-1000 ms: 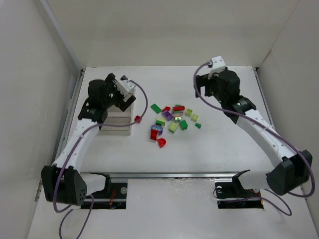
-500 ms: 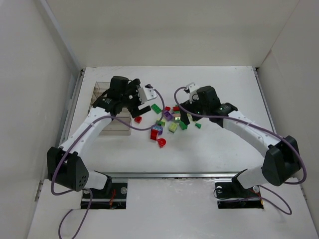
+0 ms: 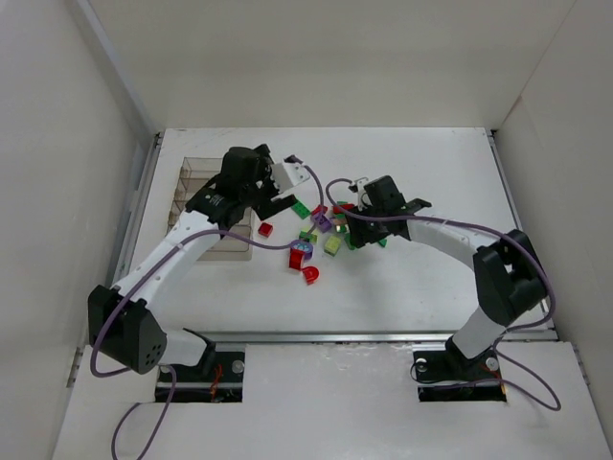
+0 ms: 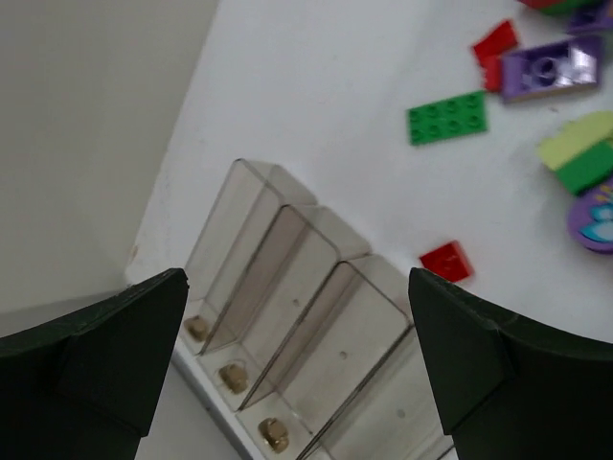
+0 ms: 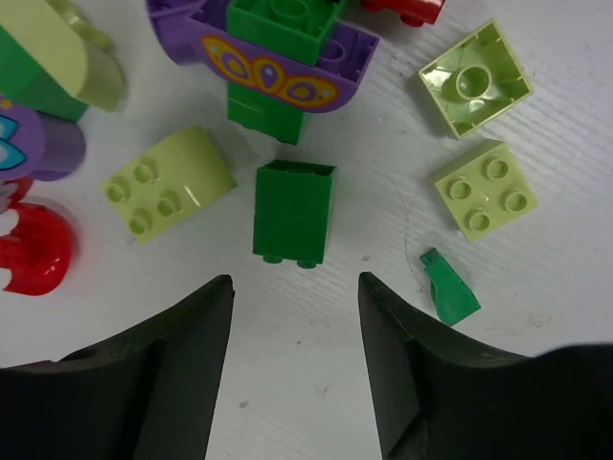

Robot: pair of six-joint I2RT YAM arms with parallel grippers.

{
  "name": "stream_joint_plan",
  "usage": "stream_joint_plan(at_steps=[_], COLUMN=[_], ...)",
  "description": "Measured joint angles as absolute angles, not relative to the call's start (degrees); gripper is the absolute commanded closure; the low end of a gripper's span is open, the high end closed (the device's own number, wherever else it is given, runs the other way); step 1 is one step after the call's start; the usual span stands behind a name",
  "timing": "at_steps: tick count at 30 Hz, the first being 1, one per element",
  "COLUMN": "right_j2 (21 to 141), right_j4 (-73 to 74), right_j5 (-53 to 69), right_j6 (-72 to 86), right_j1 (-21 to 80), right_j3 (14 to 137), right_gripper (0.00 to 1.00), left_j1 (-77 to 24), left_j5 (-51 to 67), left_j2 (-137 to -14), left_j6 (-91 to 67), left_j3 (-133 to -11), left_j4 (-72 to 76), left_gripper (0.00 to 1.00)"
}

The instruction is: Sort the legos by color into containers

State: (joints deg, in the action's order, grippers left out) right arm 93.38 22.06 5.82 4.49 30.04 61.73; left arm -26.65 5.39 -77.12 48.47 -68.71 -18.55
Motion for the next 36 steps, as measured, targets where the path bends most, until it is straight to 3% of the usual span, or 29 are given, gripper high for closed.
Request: stream_joint_plan(at_steps=[6,14,21,22,25,28,31,36], right_j2=[98.2,102.5,103.8,103.9,104.2,104.2,102.2,90.7], right_j4=[22.2,21.9,21.8,21.8,21.9,22.8,25.3,29.9], right_j5=[5.6,5.4,5.9,6.0,6.4,6.5,7.2,16.5], right_j6=[5.1,5.4,4.5,4.2,3.9,3.2,1.3,-3.5], right_j1=[29.7,29.7,29.7,29.7,29.7,29.7,29.7,27.3], right_j3=[63.3,66.1,66.7,66.9,67.1,67.5,67.7,69.6], right_gripper=[0.4,0.43,0.7,0.81,1.0,1.0,1.0,1.0], left_j1=[-27.2,-27.7,-27.7,-27.7,-27.7,-27.7,-27.7,-27.7], left_j5=[-5.1,-7.7,-9.8,-9.9,-10.2,-9.6,-6.9,3.1], left_j2=[-75.7,-75.7,-75.7,-75.7,-75.7,-75.7,-75.7,-75.7], left_j6=[42.8,33.6,32.3,32.2,32.1,32.2,33.4,35.7], left_j3=[-67.1,-64.3,-63.4,-63.4,-63.4,-63.4,-63.4,-63.5], left_j4=[-12.8,-13.1,-12.6,-12.5,-12.4,-12.3,-12.5,-11.7], left_gripper=[0.0,0.0,0.0,0.0,0.03,0.1,0.1,0.14])
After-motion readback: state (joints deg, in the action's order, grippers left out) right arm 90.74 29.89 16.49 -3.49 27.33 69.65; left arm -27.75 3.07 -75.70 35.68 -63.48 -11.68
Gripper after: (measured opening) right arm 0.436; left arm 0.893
